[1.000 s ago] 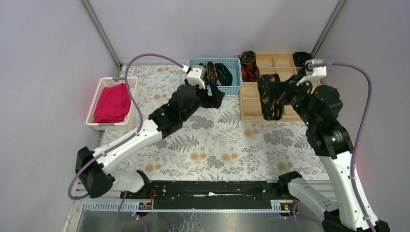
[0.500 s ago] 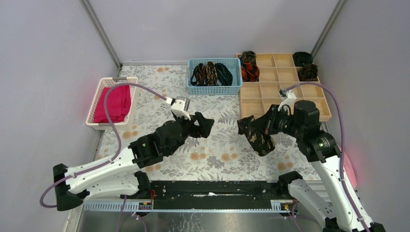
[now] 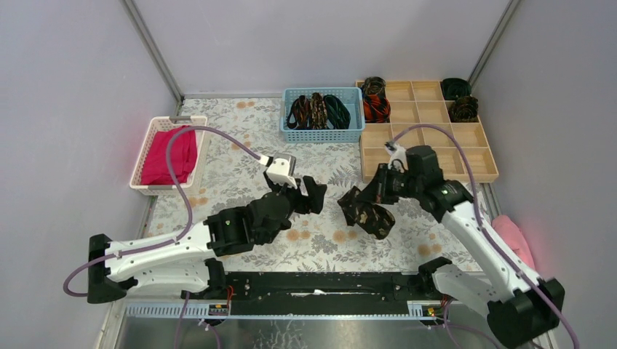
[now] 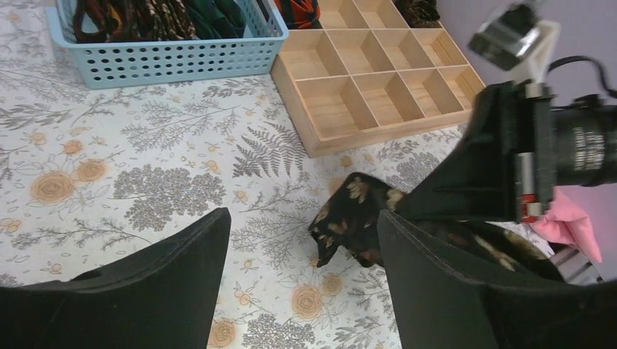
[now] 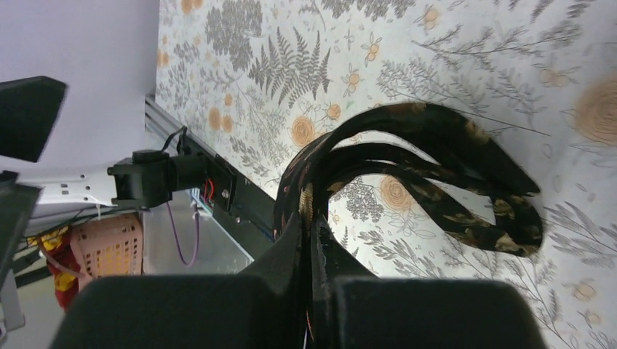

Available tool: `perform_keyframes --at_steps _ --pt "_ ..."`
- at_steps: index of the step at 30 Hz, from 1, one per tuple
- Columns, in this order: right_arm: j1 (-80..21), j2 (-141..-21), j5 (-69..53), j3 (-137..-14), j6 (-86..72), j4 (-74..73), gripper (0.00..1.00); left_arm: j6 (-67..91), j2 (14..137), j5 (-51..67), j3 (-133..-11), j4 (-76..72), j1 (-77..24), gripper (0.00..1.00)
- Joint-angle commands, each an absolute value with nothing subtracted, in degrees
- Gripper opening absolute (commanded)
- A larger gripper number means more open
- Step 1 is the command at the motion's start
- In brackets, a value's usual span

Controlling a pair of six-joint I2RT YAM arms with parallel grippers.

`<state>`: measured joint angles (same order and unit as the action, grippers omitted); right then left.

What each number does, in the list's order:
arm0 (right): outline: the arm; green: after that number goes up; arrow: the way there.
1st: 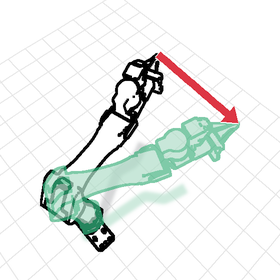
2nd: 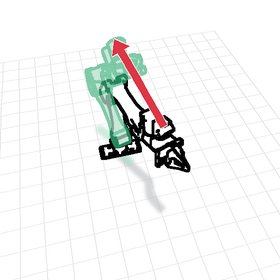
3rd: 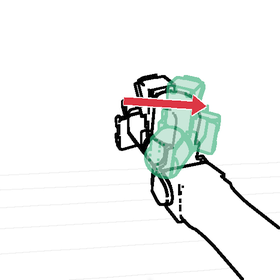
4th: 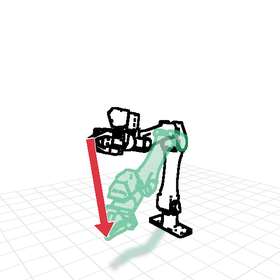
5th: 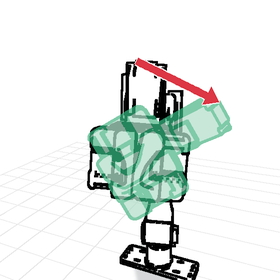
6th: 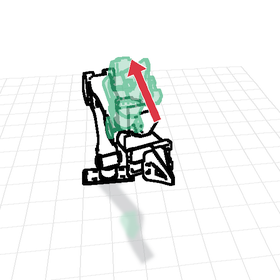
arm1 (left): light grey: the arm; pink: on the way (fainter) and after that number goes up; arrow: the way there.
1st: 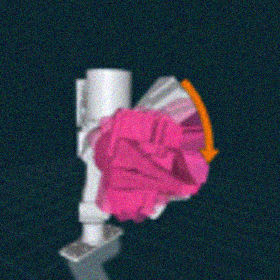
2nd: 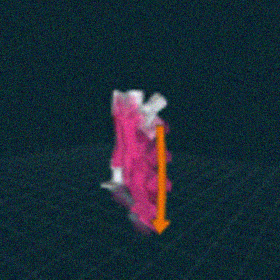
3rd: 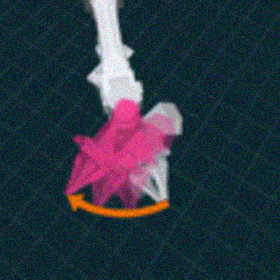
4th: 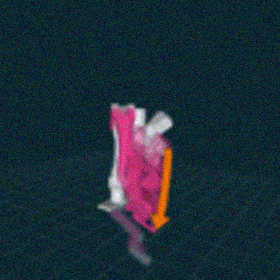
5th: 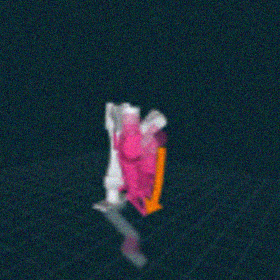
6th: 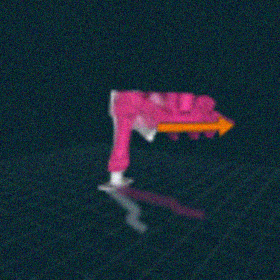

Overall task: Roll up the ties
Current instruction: Place the tie at the center of the board.

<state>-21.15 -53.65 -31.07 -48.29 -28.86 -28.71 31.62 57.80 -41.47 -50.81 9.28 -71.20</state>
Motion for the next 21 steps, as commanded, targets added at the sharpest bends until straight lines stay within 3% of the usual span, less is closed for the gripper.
perform_keyframes --at_steps 1,17,18,21 --pt "-26.06 -61.56 -31.5 -48.47 -30.65 -20.25 0.0 30.94 56.14 -48.96 -51.79 9.85 -72.36 0.81" --pt "-38.21 -102.97 -27.63 -66.96 -30.97 -7.05 0.01 31.47 50.19 -59.42 -47.42 13.26 -72.69 0.82" --pt "-38.8 -104.18 -27.32 -68.05 -30.79 -7.0 0.05 31.47 50.39 -59.63 -47.46 13.38 -72.69 0.82" --pt "-39.98 -108.56 -26.75 -72.09 -30.59 -6.6 0.32 31.47 51.03 -60.13 -47.55 13.71 -72.69 0.82"
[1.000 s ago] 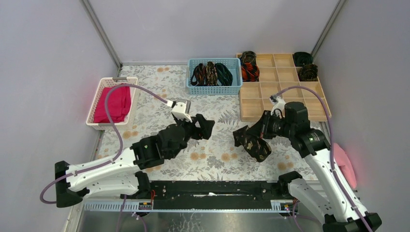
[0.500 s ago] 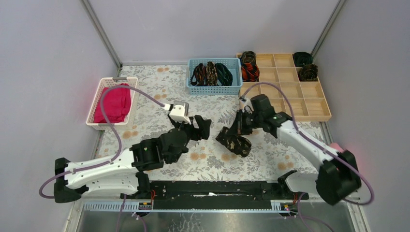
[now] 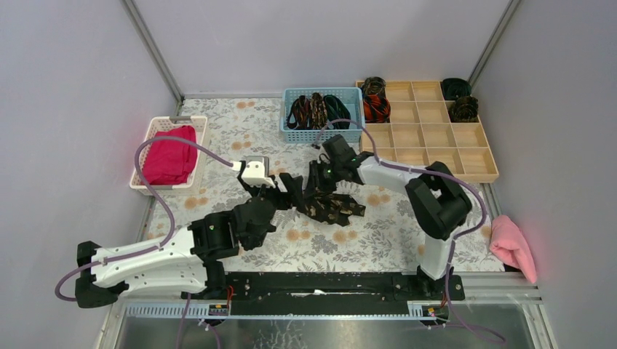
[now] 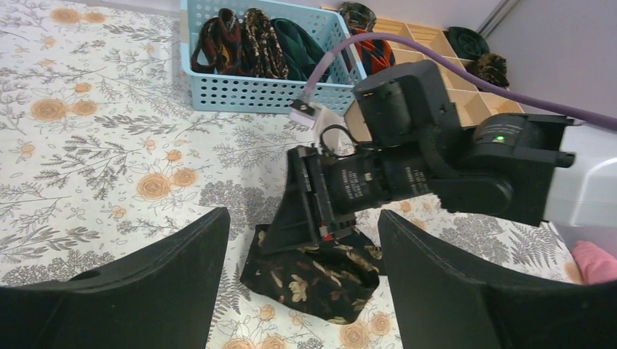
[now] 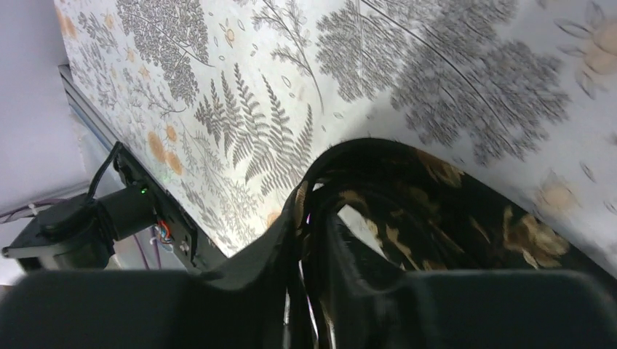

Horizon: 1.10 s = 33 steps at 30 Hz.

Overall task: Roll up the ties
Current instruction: Place the tie at the center of the board.

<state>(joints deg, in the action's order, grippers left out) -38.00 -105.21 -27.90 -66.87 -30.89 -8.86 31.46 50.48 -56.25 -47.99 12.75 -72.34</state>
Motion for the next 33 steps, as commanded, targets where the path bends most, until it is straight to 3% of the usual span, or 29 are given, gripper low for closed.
perform_keyframes --at_steps 1,5,13,19,33 --pt "-39.99 -109.23 -26.39 -72.83 -30.54 -6.26 0.39 31.42 51.21 -60.26 -47.59 13.71 -72.69 0.83" --pt "-40.01 -109.46 -24.04 -75.27 -28.77 -6.79 0.55 31.02 52.34 -60.41 -47.98 13.71 -72.69 0.84" --pt "-39.99 -98.33 -9.35 -72.5 -24.26 -14.22 0.57 30.45 53.98 -60.64 -48.45 13.12 -72.69 0.85" --pt "-39.99 -87.43 3.36 -62.27 -23.86 -18.57 0.61 28.73 57.67 -59.51 -49.69 11.6 -72.68 0.86" --pt "-39.99 -74.3 12.89 -41.81 -34.15 -17.81 0.59 25.22 66.27 -54.79 -54.43 7.34 -72.6 0.88"
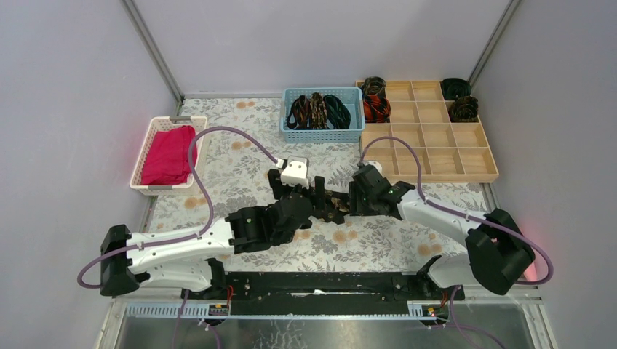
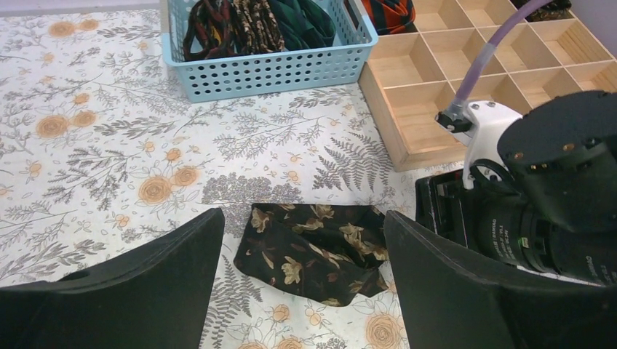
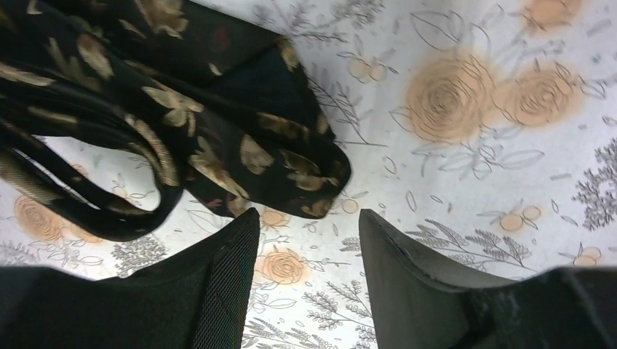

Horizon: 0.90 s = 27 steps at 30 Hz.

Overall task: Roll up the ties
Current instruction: Place the tie at the center of the board.

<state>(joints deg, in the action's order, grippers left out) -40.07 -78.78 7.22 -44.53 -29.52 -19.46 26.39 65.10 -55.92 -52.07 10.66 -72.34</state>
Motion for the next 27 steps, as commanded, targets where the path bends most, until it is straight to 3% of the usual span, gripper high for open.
perform_keyframes --at_steps 1,18,27 --pt "-39.99 -73.73 12.82 -40.7 -34.8 -16.74 0.59 25.22 66.47 -54.46 -54.48 7.23 -72.6 0.88" --pt "-37.88 -73.66 10.48 -32.63 -37.67 0.38 0.59 25.48 65.23 -53.19 -52.8 7.36 -72.51 0.89" --pt "-32.96 -79.78 0.89 -31.48 -38.74 7.65 0.56 25.47 65.93 -53.19 -52.83 7.77 -72.51 0.89"
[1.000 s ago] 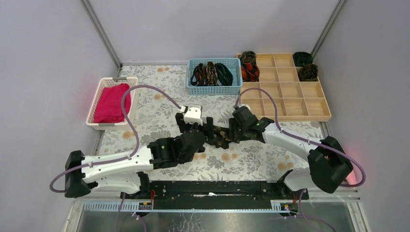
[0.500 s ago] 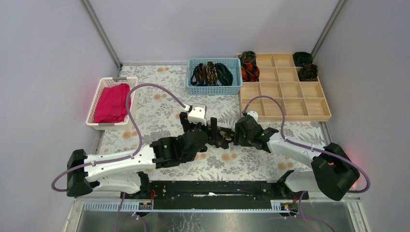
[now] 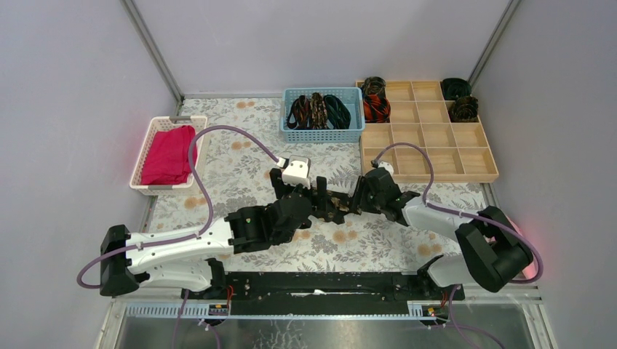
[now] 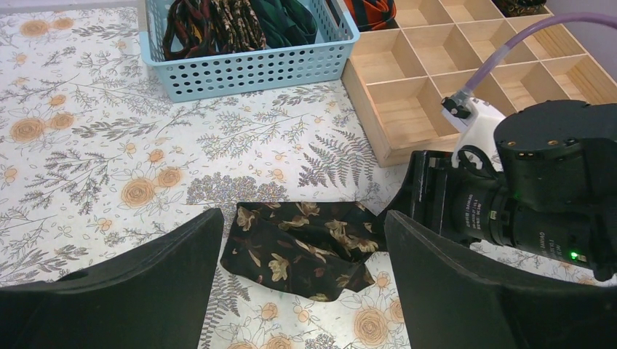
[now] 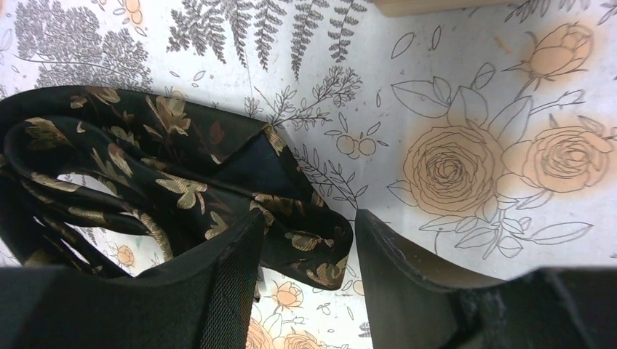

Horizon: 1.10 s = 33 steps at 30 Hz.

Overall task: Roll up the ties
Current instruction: Place the tie at the center of the board, then flatten out the tie at the center of the board.

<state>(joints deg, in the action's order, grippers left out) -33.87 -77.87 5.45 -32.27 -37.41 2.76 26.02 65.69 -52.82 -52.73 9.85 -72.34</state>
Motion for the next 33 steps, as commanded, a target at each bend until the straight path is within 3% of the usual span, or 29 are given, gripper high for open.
perform_keyframes --at_steps 1,7,12,18,28,33 --pt "-32.93 -80.24 0.28 -31.61 -38.98 7.65 0.56 25.55 65.9 -53.32 -52.78 7.97 -72.51 0.89" --pt "-32.87 -78.12 -4.92 -29.18 -40.77 8.93 0.53 25.63 65.48 -53.69 -52.47 8.2 -72.42 0.89" --pt "-32.9 -76.39 -4.73 -27.97 -41.17 8.65 0.34 25.73 66.34 -53.26 -52.76 7.99 -72.25 0.89" --pt "-32.9 -75.45 -6.32 -29.55 -41.27 7.37 0.0 26.45 66.63 -52.83 -52.45 8.55 -72.25 0.89" --pt "-32.89 -65.26 -9.92 -41.02 -38.35 -2.9 0.0 25.65 65.68 -50.61 -51.33 7.09 -70.65 0.91" --pt "-32.92 -64.42 -13.4 -47.96 -37.46 -5.83 0.0 18.25 61.98 -49.1 -46.6 -1.64 -69.67 0.98"
